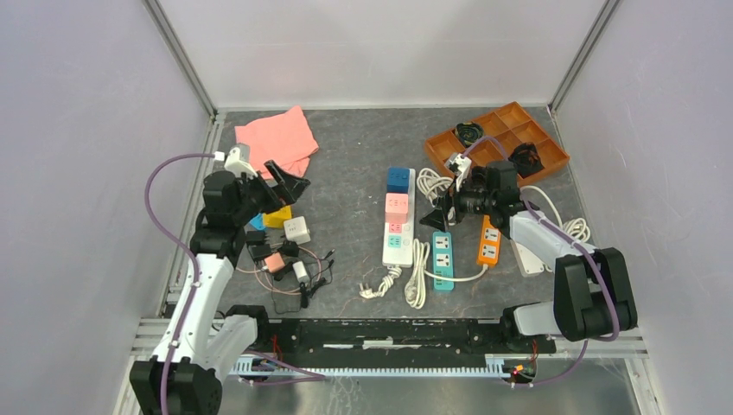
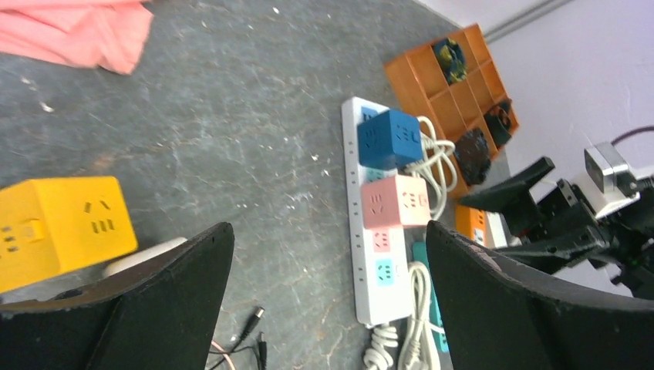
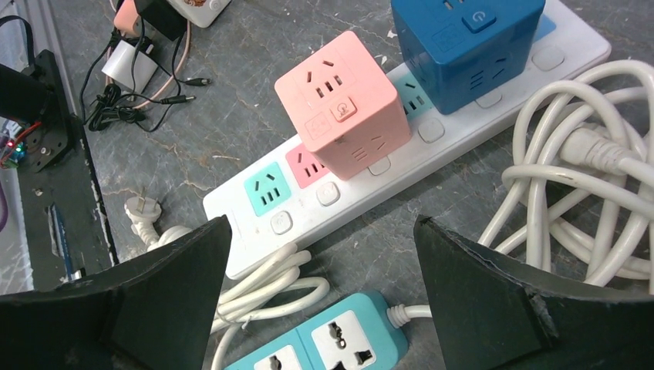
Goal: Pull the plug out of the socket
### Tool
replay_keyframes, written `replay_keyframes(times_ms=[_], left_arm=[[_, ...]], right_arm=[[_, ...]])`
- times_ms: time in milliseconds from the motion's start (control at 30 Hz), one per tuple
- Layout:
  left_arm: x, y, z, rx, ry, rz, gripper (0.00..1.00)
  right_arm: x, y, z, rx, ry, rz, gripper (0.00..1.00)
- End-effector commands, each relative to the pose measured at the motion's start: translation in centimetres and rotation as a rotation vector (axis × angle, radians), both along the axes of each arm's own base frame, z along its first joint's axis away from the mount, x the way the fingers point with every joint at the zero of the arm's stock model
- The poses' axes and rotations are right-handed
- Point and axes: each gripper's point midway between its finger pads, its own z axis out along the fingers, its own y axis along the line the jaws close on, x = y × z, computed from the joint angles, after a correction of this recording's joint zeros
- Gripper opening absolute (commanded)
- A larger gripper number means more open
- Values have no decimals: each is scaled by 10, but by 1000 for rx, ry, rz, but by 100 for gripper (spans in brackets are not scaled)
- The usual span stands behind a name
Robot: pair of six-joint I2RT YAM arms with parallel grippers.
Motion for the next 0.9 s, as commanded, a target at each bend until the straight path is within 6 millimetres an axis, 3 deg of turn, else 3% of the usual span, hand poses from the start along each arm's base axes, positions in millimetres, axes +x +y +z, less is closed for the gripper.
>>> replay_keyframes(times_ms=[0,267,533,867], left_arm=[[-11,-27,14,-87,-25,-106,100],[-21,-84,3,7,-18,-185,100],[-17,-121,-17,136,1,-185,100],[-8,-179,-20,275,-13,-192,100]], right_arm=[[11,-1,27,-4,-122,16,95],[13,-6,28,-29,-149,16,95],[16,-9,28,-40,-166,8,95],[15,-12,23,-53,-146,7,95]])
